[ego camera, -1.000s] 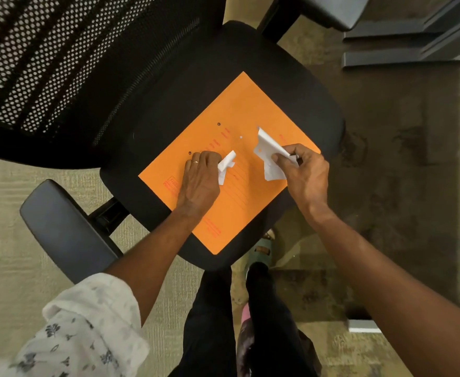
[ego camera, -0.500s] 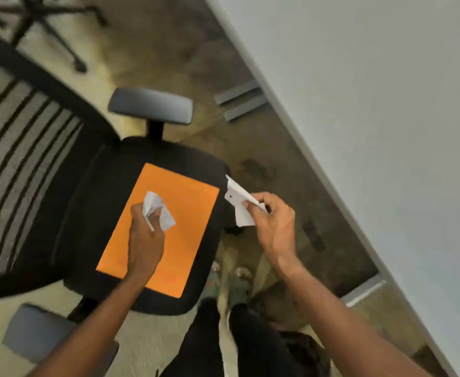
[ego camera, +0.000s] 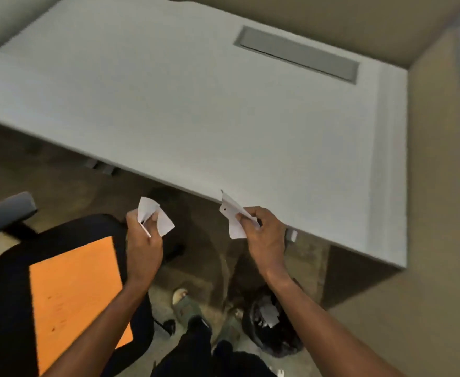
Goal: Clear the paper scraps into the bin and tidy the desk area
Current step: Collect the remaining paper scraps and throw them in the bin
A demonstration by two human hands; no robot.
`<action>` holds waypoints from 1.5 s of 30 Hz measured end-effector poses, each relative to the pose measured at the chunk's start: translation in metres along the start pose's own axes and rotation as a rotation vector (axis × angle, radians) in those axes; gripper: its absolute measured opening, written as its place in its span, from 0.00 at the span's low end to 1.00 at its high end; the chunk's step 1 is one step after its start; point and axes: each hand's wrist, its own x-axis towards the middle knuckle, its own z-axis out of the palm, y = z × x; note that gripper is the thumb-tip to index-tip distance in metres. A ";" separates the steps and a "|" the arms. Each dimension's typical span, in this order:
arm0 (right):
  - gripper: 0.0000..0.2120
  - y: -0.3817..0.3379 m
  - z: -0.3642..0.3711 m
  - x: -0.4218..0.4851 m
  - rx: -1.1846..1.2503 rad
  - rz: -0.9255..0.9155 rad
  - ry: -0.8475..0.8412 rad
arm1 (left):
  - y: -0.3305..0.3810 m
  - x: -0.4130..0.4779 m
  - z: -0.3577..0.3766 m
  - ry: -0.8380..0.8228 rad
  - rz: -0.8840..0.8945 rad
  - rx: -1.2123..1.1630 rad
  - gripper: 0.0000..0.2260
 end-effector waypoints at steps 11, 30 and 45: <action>0.04 0.188 -0.110 -0.105 -0.024 0.515 0.470 | -0.005 -0.139 0.182 -0.658 0.148 0.128 0.04; 0.06 0.556 -0.027 -0.122 0.597 1.239 0.630 | -0.296 -0.216 0.421 -1.212 -0.066 0.558 0.22; 0.13 0.492 -0.050 -0.162 -0.258 0.774 0.435 | -0.247 -0.215 0.359 -1.127 0.359 0.447 0.21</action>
